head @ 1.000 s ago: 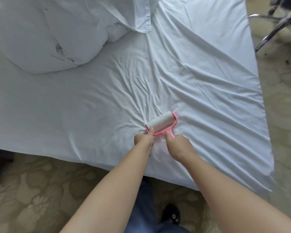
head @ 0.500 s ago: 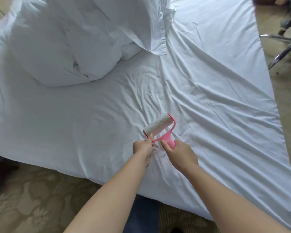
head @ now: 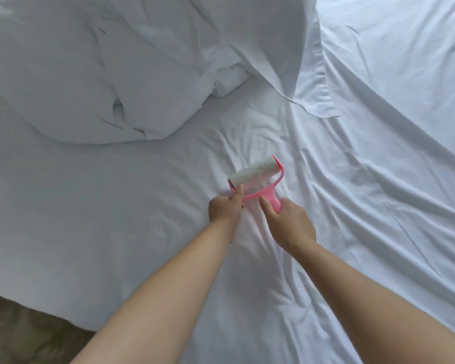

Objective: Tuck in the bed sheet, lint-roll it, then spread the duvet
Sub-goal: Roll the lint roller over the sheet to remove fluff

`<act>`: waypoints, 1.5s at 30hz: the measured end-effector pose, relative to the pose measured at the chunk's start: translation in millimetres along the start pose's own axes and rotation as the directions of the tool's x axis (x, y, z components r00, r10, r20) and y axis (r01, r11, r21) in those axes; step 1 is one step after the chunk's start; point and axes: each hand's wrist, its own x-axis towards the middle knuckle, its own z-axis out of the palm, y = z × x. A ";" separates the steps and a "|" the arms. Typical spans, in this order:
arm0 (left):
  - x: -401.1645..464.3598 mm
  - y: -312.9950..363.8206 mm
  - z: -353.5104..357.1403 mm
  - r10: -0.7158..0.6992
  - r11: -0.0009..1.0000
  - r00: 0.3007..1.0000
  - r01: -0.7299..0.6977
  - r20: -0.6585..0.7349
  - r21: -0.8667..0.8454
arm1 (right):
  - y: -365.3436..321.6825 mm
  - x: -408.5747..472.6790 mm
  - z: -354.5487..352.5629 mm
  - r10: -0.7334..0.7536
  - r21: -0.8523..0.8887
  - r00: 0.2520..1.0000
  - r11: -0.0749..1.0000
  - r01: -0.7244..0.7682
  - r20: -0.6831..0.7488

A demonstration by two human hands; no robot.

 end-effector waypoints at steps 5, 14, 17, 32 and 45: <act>50.9 40.0 3.5 0.082 0.997 0.996 -0.082 0.017 0.011 | -36.1 57.6 -2.2 -0.015 -0.006 0.998 1.000 0.015 -0.056; 112.9 93.3 13.0 0.136 0.991 0.991 -0.136 0.009 -0.012 | -80.0 133.8 -4.6 -0.034 0.010 0.991 0.999 0.035 -0.129; 128.5 109.9 16.7 0.146 0.989 0.989 -0.146 0.003 -0.009 | -92.9 155.4 -9.4 -0.047 0.016 0.991 0.999 0.049 -0.125; 78.3 78.5 30.5 -0.111 0.991 0.992 0.106 0.059 0.083 | -41.6 108.7 -8.9 0.112 0.070 0.991 0.991 -0.117 0.067; -29.9 4.7 43.1 -0.193 0.977 0.979 0.185 0.072 0.110 | 48.3 10.1 -11.9 0.117 0.034 0.991 0.992 -0.119 0.068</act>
